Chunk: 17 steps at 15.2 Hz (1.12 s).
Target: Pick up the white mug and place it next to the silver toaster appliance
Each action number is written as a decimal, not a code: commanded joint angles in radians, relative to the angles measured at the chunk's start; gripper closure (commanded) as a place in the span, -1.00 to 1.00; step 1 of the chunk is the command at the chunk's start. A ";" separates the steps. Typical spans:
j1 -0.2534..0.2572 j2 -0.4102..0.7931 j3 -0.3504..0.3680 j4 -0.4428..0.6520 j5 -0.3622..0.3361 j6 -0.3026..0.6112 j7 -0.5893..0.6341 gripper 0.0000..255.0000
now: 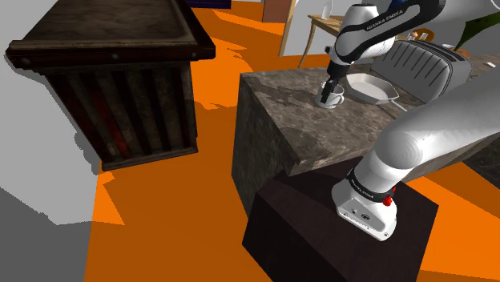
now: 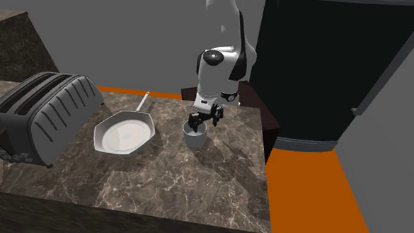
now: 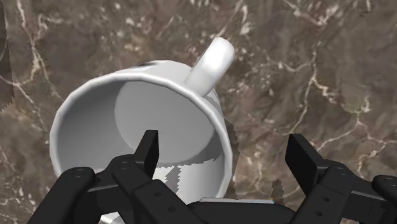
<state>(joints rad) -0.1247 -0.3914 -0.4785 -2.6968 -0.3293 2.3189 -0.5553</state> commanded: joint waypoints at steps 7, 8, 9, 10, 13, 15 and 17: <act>-0.001 0.014 -0.007 -0.008 -0.002 0.023 -0.004 -1.00; -0.001 0.014 -0.007 -0.008 -0.002 0.023 -0.004 -1.00; -0.001 0.014 -0.007 -0.008 -0.002 0.023 -0.004 1.00; -0.001 0.014 -0.007 -0.008 -0.002 0.023 -0.004 1.00; -0.001 0.014 -0.007 -0.008 -0.002 0.023 -0.004 1.00; -0.001 0.014 -0.007 -0.008 -0.002 0.023 -0.004 1.00; -0.001 0.014 -0.007 -0.008 -0.002 0.023 -0.004 1.00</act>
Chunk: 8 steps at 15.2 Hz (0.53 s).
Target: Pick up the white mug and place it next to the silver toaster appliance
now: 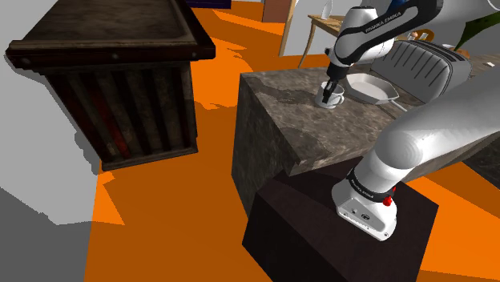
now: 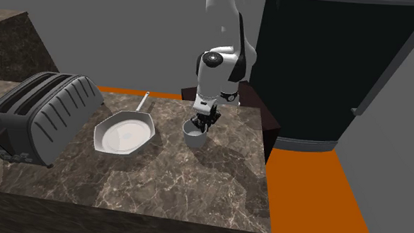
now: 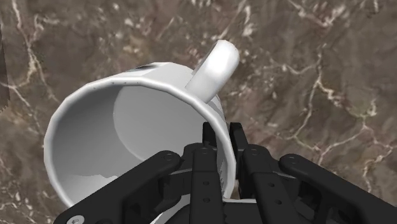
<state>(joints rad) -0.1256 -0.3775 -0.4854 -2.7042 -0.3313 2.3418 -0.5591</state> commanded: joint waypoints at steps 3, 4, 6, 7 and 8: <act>-0.002 -0.024 0.007 0.012 0.000 -0.035 0.001 1.00; -0.003 -0.035 0.011 0.018 0.001 -0.053 0.001 1.00; -0.004 -0.057 0.018 0.031 0.002 -0.087 0.001 1.00; -0.005 -0.067 0.022 0.038 0.003 -0.104 0.001 1.00; -0.005 -0.077 0.026 0.045 0.004 -0.121 0.000 1.00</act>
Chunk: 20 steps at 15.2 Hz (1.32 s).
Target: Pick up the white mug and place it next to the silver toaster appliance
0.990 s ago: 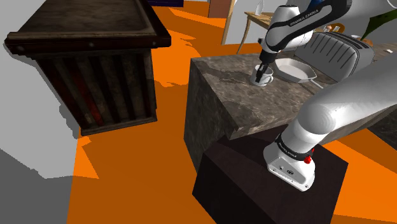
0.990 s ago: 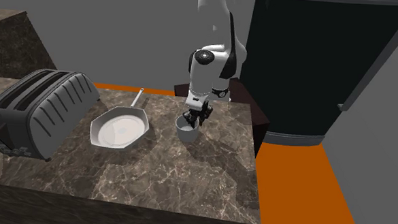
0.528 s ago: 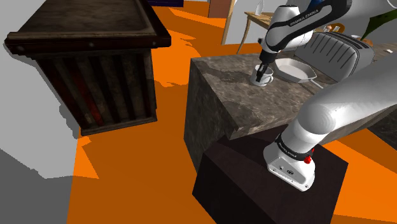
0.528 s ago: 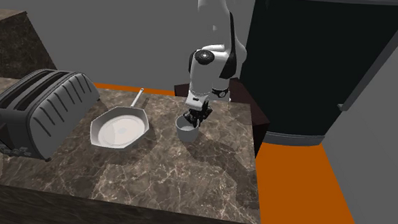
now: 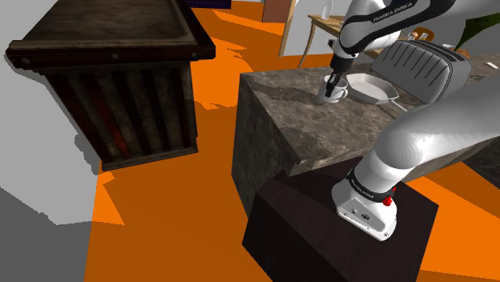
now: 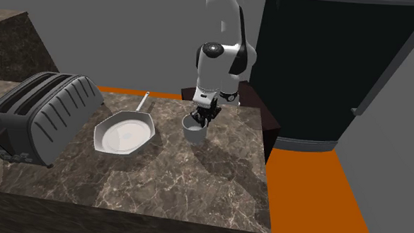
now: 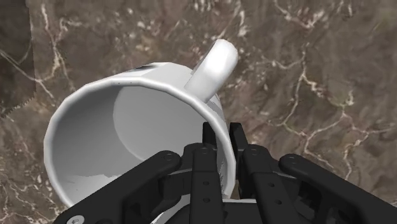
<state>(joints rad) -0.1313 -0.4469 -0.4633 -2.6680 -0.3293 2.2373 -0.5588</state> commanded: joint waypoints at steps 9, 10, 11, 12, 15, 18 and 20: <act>0.000 -0.080 0.035 0.083 0.016 -0.162 -0.004 1.00; 0.000 -0.086 0.039 0.092 0.018 -0.178 -0.005 1.00; 0.001 -0.092 0.042 0.102 0.020 -0.193 -0.006 1.00; 0.001 -0.097 0.045 0.111 0.022 -0.208 -0.007 1.00; 0.002 -0.112 0.054 0.141 0.028 -0.253 -0.009 1.00; 0.004 -0.124 0.063 0.173 0.034 -0.297 -0.012 1.00; 0.005 -0.130 0.069 0.195 0.038 -0.325 -0.014 1.00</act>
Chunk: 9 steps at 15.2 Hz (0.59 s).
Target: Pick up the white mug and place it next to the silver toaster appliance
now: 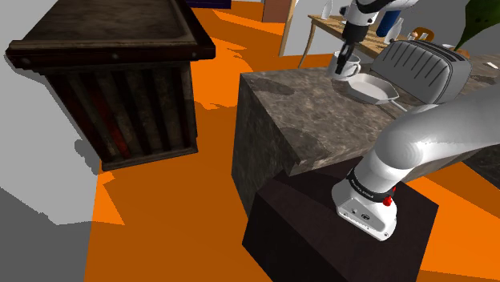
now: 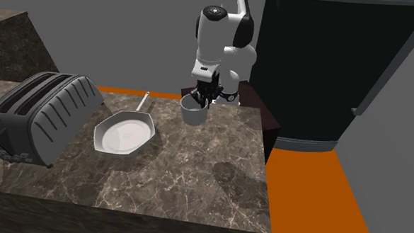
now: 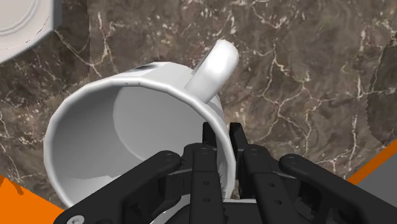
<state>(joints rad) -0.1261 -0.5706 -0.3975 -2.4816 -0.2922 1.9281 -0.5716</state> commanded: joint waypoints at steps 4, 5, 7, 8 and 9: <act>0.002 -0.016 0.014 0.055 0.009 -0.072 -0.005 1.00; 0.003 -0.018 0.017 0.068 0.011 -0.086 -0.006 1.00; 0.004 -0.021 0.022 0.092 0.015 -0.113 -0.008 1.00; 0.005 -0.022 0.024 0.105 0.017 -0.126 -0.009 1.00; 0.006 -0.022 0.027 0.117 0.019 -0.140 -0.010 1.00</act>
<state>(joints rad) -0.1202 -0.5922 -0.3719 -2.3761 -0.2741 1.8008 -0.5796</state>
